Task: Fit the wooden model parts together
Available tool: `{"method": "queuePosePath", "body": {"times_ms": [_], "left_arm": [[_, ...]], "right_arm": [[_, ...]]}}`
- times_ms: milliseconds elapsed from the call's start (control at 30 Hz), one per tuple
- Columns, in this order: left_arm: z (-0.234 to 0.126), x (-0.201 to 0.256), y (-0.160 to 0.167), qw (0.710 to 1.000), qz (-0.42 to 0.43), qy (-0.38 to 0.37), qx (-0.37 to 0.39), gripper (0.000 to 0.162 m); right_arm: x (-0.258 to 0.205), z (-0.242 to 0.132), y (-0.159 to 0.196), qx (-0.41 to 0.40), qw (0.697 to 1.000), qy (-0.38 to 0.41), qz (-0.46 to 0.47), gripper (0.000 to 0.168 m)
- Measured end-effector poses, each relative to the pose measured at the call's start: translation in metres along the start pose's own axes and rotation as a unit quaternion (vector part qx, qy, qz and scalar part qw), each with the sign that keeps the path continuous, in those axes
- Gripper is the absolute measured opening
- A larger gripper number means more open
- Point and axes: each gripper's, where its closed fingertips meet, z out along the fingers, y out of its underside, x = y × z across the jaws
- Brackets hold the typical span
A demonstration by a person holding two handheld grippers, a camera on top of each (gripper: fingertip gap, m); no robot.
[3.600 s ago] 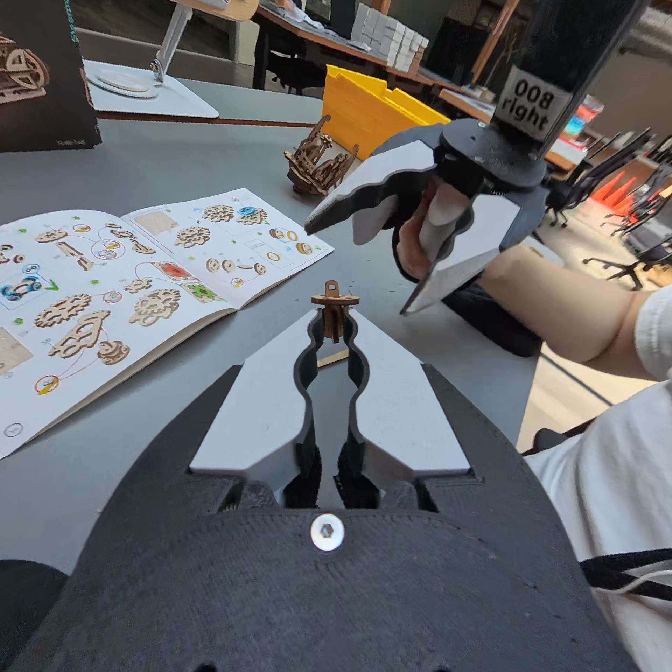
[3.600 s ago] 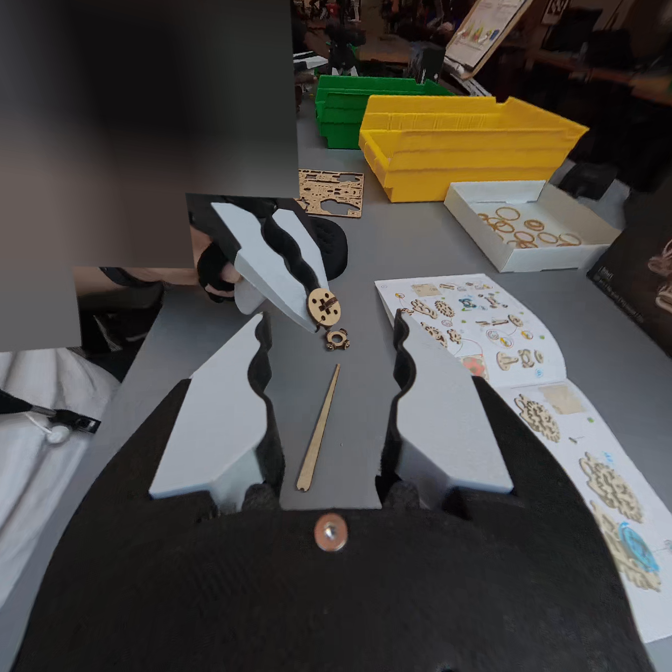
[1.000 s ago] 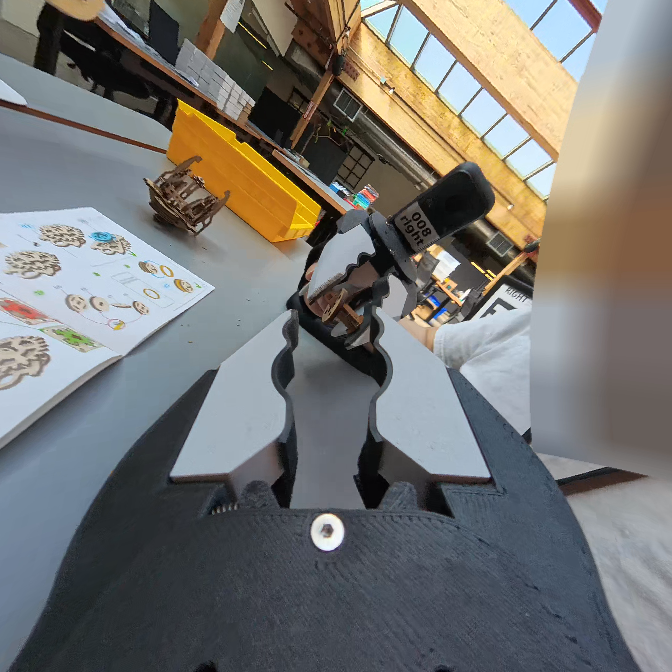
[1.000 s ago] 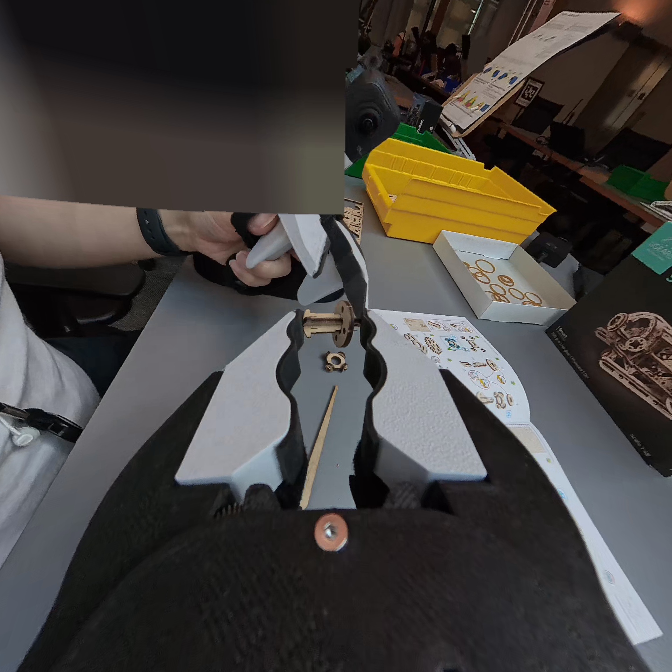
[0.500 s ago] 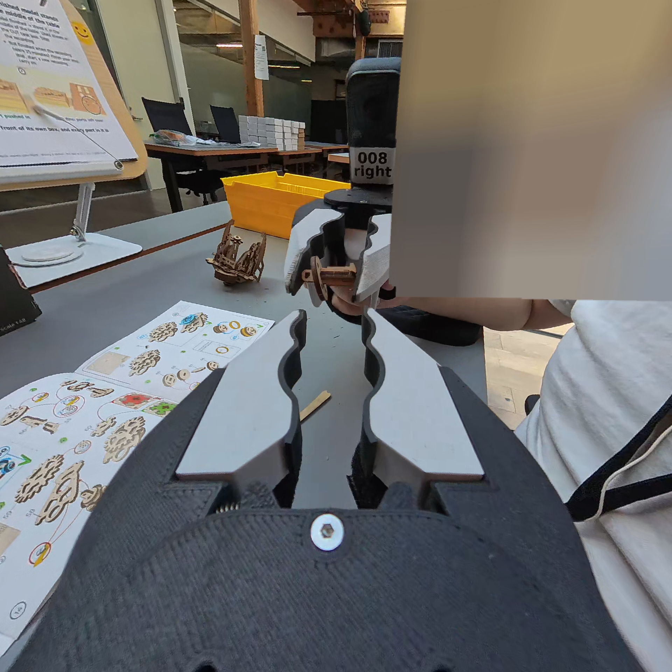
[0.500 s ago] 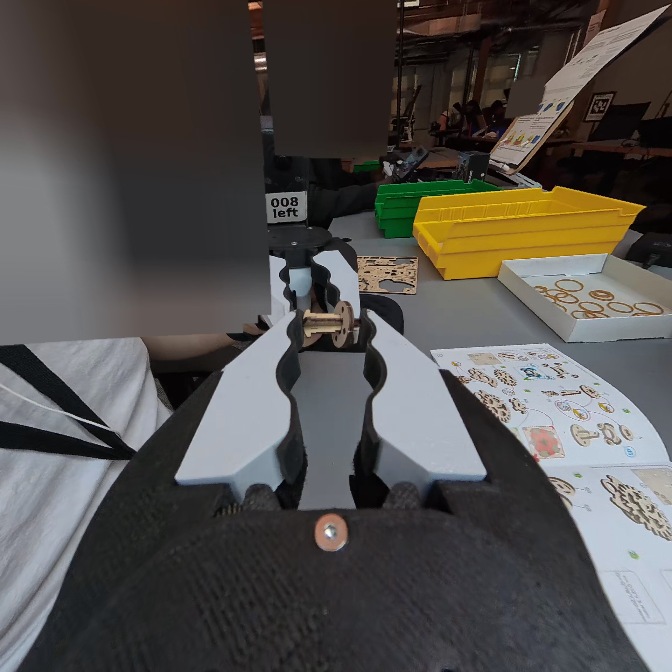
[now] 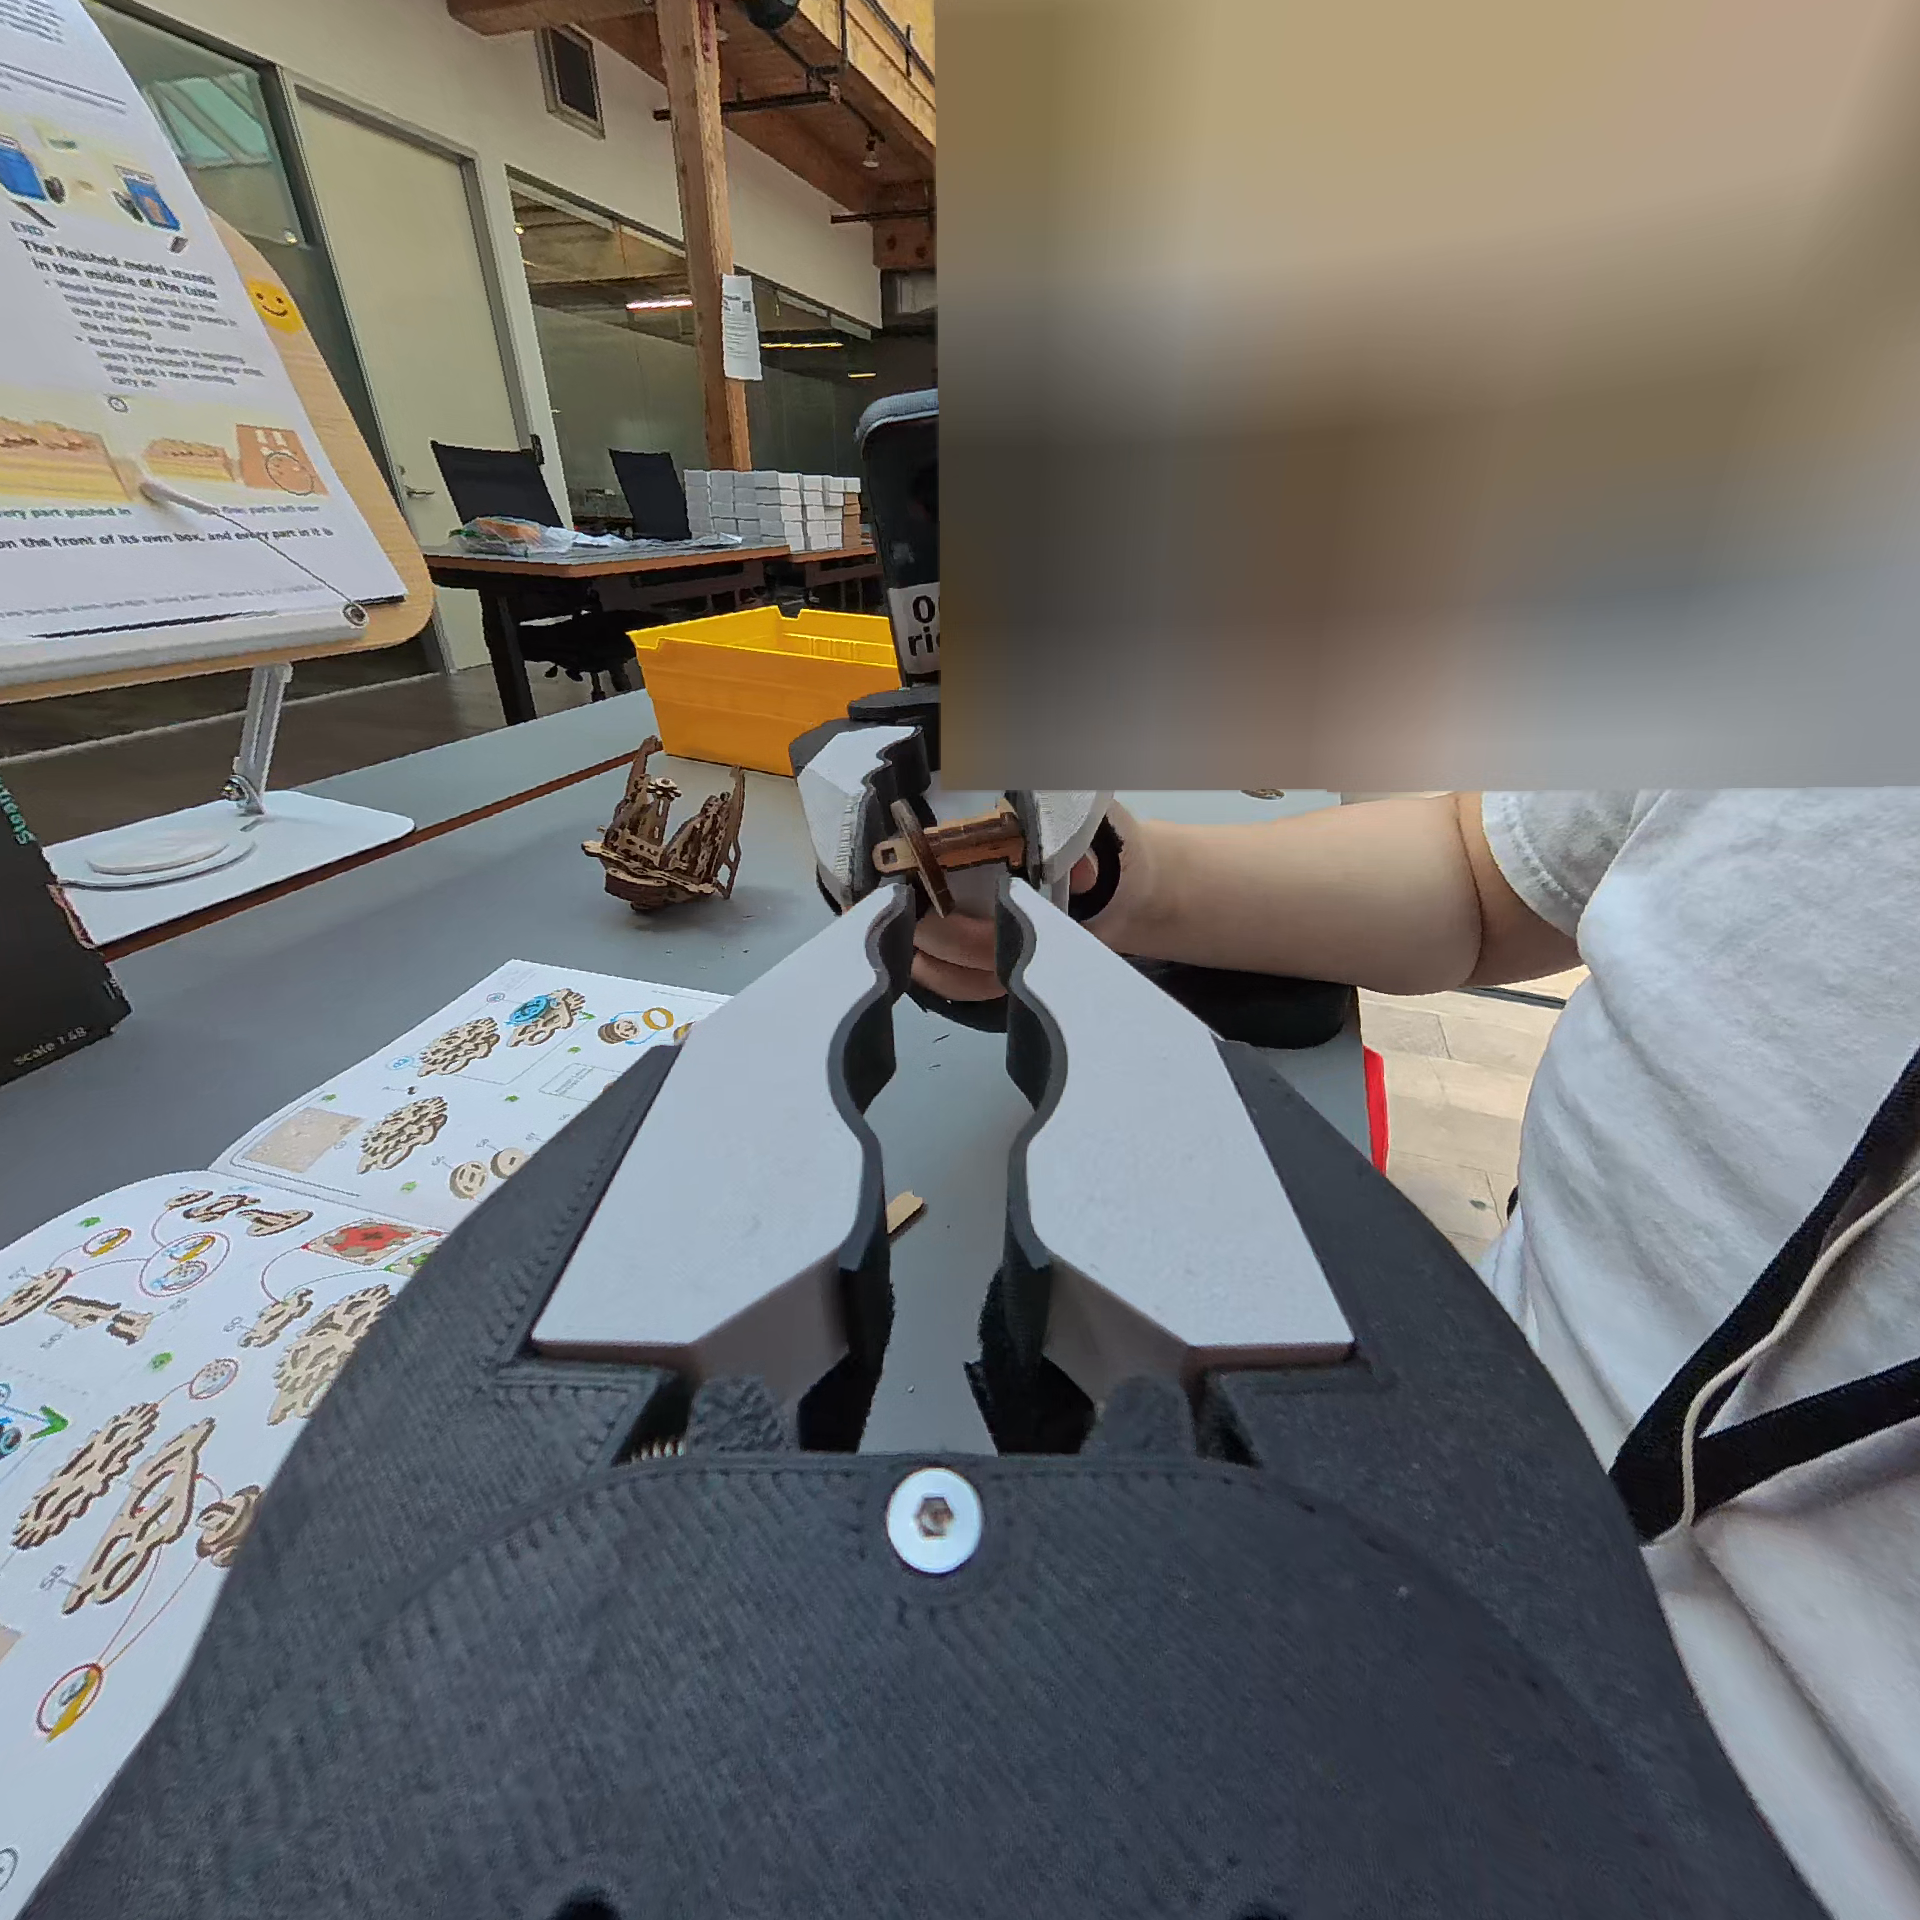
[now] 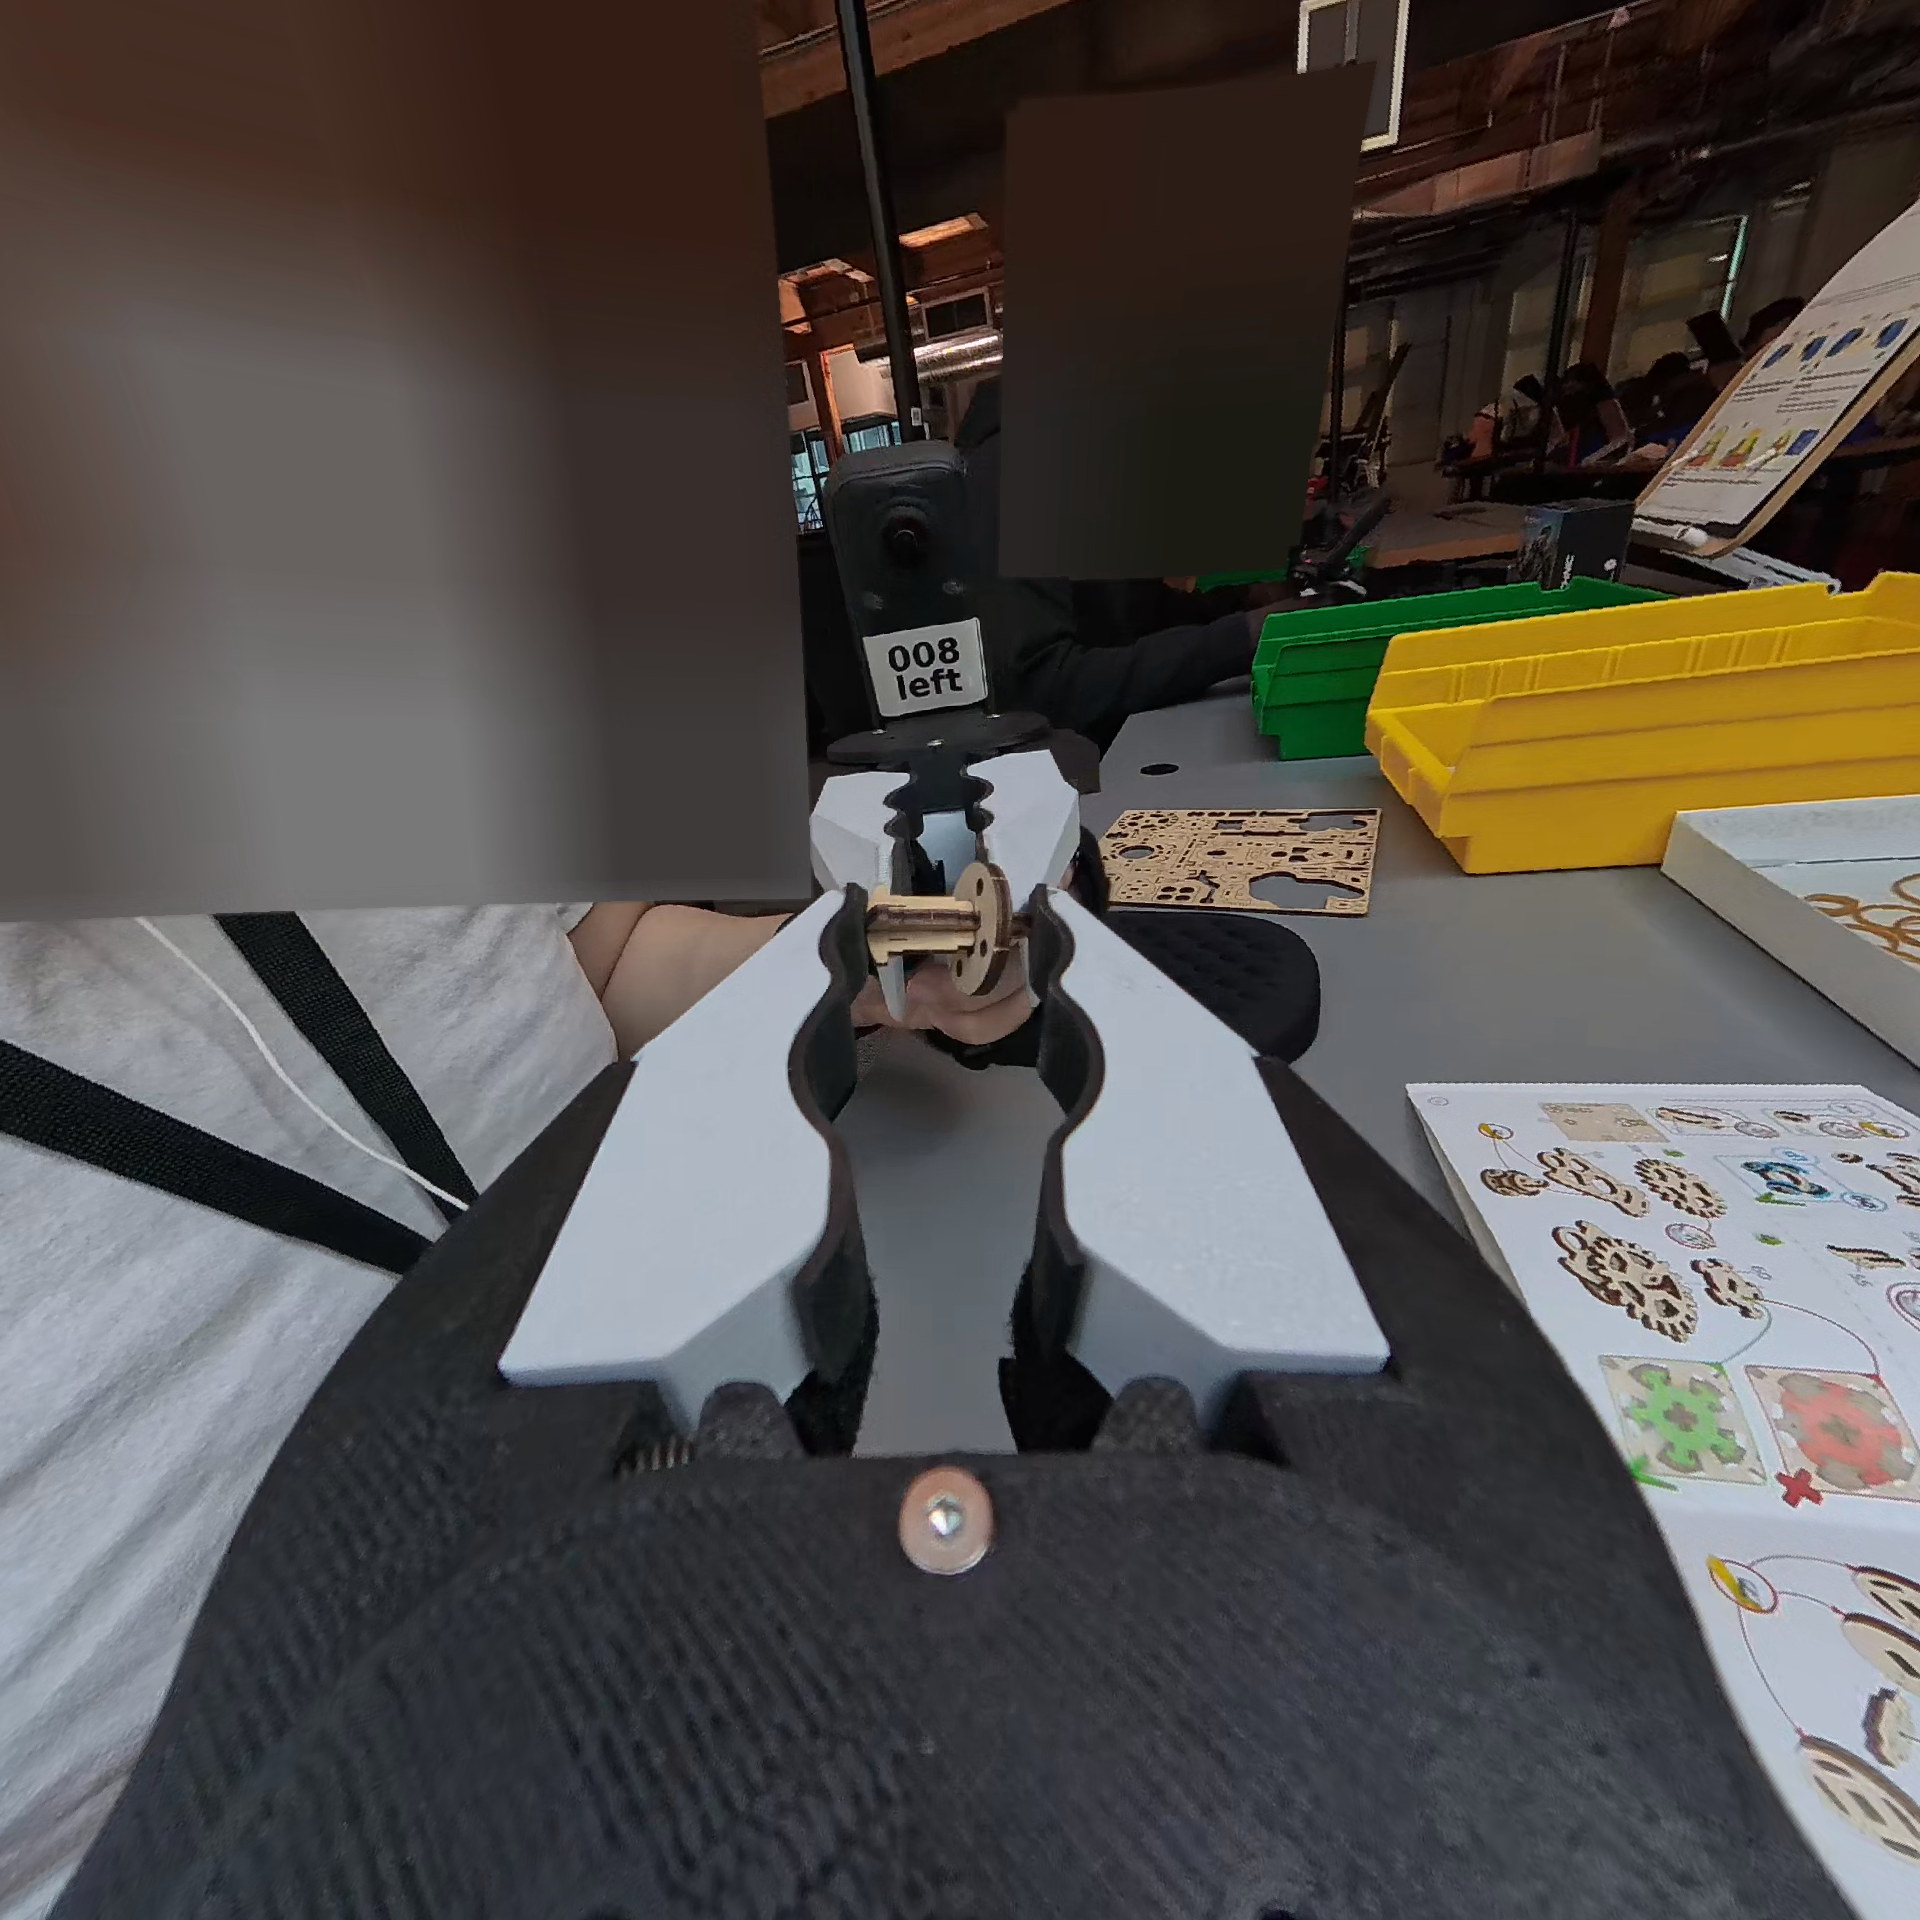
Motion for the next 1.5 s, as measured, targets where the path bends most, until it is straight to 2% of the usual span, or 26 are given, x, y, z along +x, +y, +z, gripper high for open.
{"method": "queuePosePath", "body": {"times_ms": [100,267,533,667,800,1033,1167,1267,1333,1500], "left_arm": [[0.001,-0.003,0.002,1.0,-0.017,-0.011,0.009,0.003],[0.0,-0.007,0.01,0.998,-0.055,-0.014,0.019,0.001],[-0.004,-0.001,0.017,1.0,-0.028,0.005,-0.008,0.001],[-0.006,0.001,0.012,0.996,-0.078,0.036,0.004,0.001],[-0.004,0.0,0.021,0.989,-0.137,0.058,-0.012,0.001],[-0.006,-0.002,0.026,0.986,-0.145,0.063,-0.059,0.002],[-0.005,-0.002,0.018,0.987,-0.139,0.059,-0.045,0.003],[-0.01,-0.011,0.016,0.992,-0.108,0.027,-0.052,0.012],[-0.015,-0.015,0.013,0.996,-0.068,0.005,-0.057,0.036],[-0.012,-0.006,0.019,0.992,0.041,0.007,-0.115,0.062]], "right_arm": [[0.001,0.001,0.004,-0.006,1.0,-0.007,0.026,0.029],[0.004,0.002,0.012,-0.022,0.998,-0.012,0.064,0.029],[-0.001,0.004,0.021,-0.062,0.997,-0.014,0.046,0.029],[-0.003,0.005,0.018,-0.057,0.996,-0.022,0.062,0.029],[0.0,0.003,0.027,-0.089,0.994,-0.006,0.062,0.029],[0.002,0.003,0.034,-0.103,0.989,-0.007,0.104,0.029],[0.002,0.002,0.025,-0.075,0.986,-0.022,0.146,0.029],[0.004,-0.002,0.021,-0.056,0.979,-0.032,0.192,0.029],[0.002,-0.005,0.014,-0.035,0.971,-0.055,0.232,0.029],[-0.002,-0.006,0.016,-0.023,0.935,-0.107,0.337,0.029]]}}
